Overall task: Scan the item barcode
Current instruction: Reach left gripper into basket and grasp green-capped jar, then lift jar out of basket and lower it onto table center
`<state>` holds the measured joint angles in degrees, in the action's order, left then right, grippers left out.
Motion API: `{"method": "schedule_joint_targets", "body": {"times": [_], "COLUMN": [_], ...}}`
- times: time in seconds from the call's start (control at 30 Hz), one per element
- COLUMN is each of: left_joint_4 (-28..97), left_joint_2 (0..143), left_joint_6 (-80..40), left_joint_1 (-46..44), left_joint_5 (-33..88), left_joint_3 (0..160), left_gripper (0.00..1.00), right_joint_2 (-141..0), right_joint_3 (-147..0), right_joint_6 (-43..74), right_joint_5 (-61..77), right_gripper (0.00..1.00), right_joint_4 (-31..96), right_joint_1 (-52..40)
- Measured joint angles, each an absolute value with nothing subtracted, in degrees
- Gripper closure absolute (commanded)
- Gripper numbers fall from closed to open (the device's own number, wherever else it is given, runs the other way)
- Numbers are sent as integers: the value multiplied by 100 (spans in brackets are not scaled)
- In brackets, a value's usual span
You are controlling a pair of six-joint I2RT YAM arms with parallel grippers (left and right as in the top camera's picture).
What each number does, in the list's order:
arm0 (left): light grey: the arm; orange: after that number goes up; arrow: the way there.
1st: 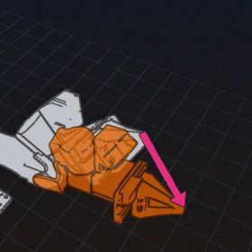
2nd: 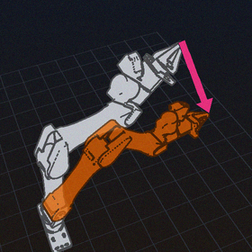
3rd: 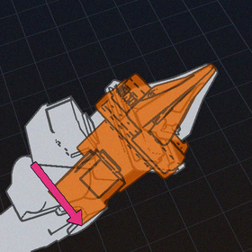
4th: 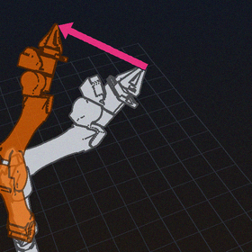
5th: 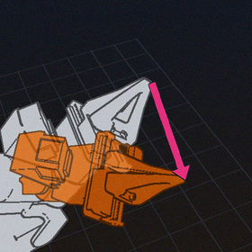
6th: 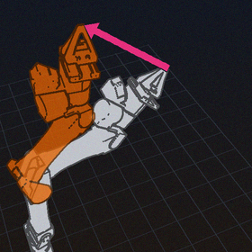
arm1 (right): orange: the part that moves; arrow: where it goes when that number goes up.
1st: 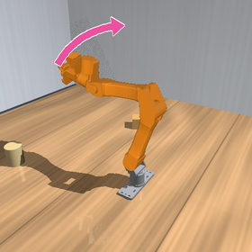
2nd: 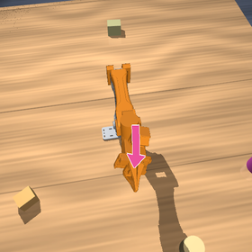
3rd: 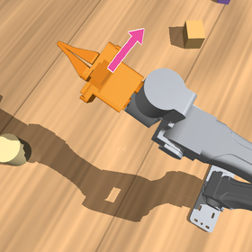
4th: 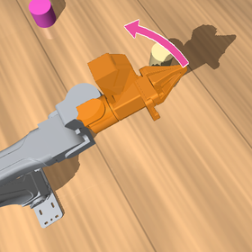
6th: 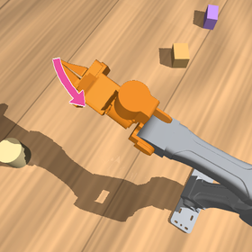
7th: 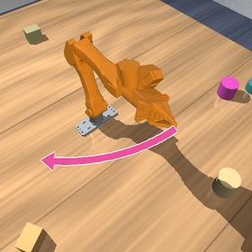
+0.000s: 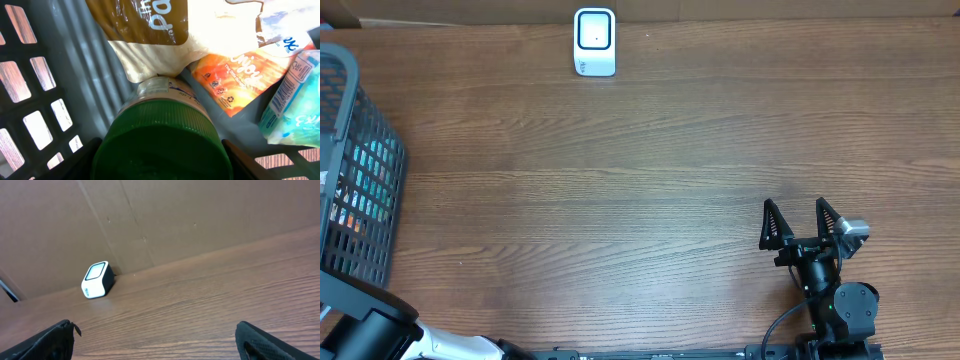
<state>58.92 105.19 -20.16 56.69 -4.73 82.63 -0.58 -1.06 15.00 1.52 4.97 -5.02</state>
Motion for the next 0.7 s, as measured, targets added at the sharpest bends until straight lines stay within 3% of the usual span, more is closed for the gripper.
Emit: {"method": "schedule_joint_targets", "body": {"times": [0.33,0.6,0.7], "left_joint_4": [6595,7688,8064], "left_joint_2": [10580,10665,10667], "left_joint_6": [-2016,-2016,-2025], "left_joint_1": [5669,5671,5673], "left_joint_5": [-290,60,482], "left_joint_3": [8613,10820,11933], "left_gripper": [48,47,53], "right_joint_2": [-58,-58,-58], "right_joint_3": [-106,-106,-106], "right_joint_6": [1498,1498,1498], "right_joint_5": [150,150,150], "right_gripper": [0,0,0], "right_joint_4": [499,499,502], "right_joint_1": [-502,-502,-502]}}
